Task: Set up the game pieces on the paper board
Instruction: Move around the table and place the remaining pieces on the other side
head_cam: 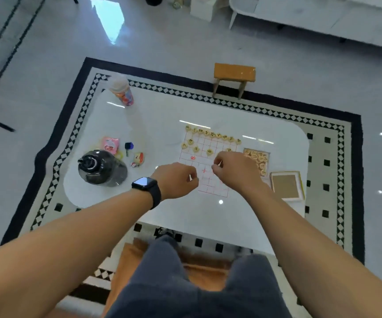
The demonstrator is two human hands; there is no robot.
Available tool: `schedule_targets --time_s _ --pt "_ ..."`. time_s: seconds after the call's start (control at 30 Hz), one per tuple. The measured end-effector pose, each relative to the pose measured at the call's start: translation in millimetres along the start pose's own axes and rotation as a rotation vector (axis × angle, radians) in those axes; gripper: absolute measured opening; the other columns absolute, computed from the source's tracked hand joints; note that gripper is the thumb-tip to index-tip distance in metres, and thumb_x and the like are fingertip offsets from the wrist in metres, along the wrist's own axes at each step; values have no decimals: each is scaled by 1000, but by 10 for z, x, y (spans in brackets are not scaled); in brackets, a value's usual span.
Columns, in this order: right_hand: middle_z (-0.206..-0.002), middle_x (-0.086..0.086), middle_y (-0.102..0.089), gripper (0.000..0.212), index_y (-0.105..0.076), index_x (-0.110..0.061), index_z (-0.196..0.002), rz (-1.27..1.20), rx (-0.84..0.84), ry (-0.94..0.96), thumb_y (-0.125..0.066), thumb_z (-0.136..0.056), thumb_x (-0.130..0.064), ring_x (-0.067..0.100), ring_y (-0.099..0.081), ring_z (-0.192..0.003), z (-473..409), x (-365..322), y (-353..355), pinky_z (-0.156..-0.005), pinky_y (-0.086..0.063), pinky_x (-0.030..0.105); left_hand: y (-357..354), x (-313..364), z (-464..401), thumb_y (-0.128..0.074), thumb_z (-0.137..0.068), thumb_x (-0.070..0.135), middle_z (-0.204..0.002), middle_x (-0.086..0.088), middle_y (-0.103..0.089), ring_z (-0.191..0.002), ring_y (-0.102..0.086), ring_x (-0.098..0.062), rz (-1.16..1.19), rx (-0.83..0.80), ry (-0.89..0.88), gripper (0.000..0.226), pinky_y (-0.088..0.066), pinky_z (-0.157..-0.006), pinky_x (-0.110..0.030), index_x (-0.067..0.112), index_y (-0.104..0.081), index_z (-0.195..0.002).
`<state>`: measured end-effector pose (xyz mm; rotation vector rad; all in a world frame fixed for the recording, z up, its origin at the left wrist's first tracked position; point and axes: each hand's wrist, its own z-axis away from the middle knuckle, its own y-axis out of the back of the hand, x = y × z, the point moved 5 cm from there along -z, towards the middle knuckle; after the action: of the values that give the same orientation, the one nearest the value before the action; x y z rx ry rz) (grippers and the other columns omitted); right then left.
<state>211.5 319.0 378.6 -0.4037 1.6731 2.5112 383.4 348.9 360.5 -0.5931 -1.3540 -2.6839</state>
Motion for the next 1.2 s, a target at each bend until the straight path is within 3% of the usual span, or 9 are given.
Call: schedule_targets --time_s 0.1,0.23,0.37,0.53,0.67,0.97,1.07,1.2 --pt "-93 -10 -69 19 -68 -26 -101 -45 41 -67 -56 -95 -39 16 -63 -86 -53 -80 -31 -72 -55 37 138 -109 -129 -43 -99 53 -108 13 -69 -91 -64 -12 31 -63 -31 33 -56 -80 -34 34 -65 -115" --pt "-96 -8 -70 21 -68 -26 -104 -45 4 -128 -55 -96 -40 17 -63 -88 21 -109 -153 -74 -53 35 269 -149 -219 -42 -100 52 -110 12 -68 -91 -63 -12 -34 -112 -102 34 -52 -74 -30 33 -65 -117" --pt "-95 -7 -72 22 -69 -26 -105 -23 -8 -160 -54 -96 -40 16 -62 -82 84 -48 -205 -73 -53 34 261 -181 -277 -42 -100 52 -112 11 -68 -95 -63 -14 -44 -140 -115 35 -53 -78 -32 32 -65 -117" --pt "-98 -4 -70 22 -69 -24 -108 2 -47 -143 -53 -98 -36 21 -58 -93 107 94 -276 -72 -39 34 61 -252 -340 -40 -99 54 -113 10 -68 -95 -64 -16 -120 -210 -88 35 -56 -83 -37 35 -65 -115" --pt "-96 -5 -70 21 -69 -23 -105 18 -51 -103 -53 -97 -35 19 -58 -85 59 279 -362 -79 -47 38 0 -303 -430 -41 -99 53 -111 9 -69 -95 -64 -17 -137 -198 -40 35 -54 -79 -34 34 -65 -115" --pt "-83 -6 -67 19 -69 -22 -95 88 -14 -29 -52 -95 -31 19 -62 -78 -439 910 -947 -63 -41 32 -809 -99 -1076 -40 -99 53 -109 11 -67 -94 -63 -17 -75 -159 -55 34 -55 -84 -37 35 -63 -116" --pt "-70 -5 -64 24 -68 -20 -84 157 77 -6 -50 -94 -32 19 -59 -66 -632 1052 -1296 -63 -48 34 -1150 -295 -1367 -40 -98 52 -101 13 -68 -87 -64 -15 -90 -108 -73 31 -56 -79 -36 35 -64 -107" --pt "-52 -4 -50 35 -58 -18 -64 190 252 47 -50 -94 -34 18 -48 -49 -1018 1144 -1862 -55 -49 35 -1514 -650 -1858 -43 -98 48 -69 7 -58 -62 -54 -15 -82 122 -114 37 -43 -57 -29 25 -51 -70"
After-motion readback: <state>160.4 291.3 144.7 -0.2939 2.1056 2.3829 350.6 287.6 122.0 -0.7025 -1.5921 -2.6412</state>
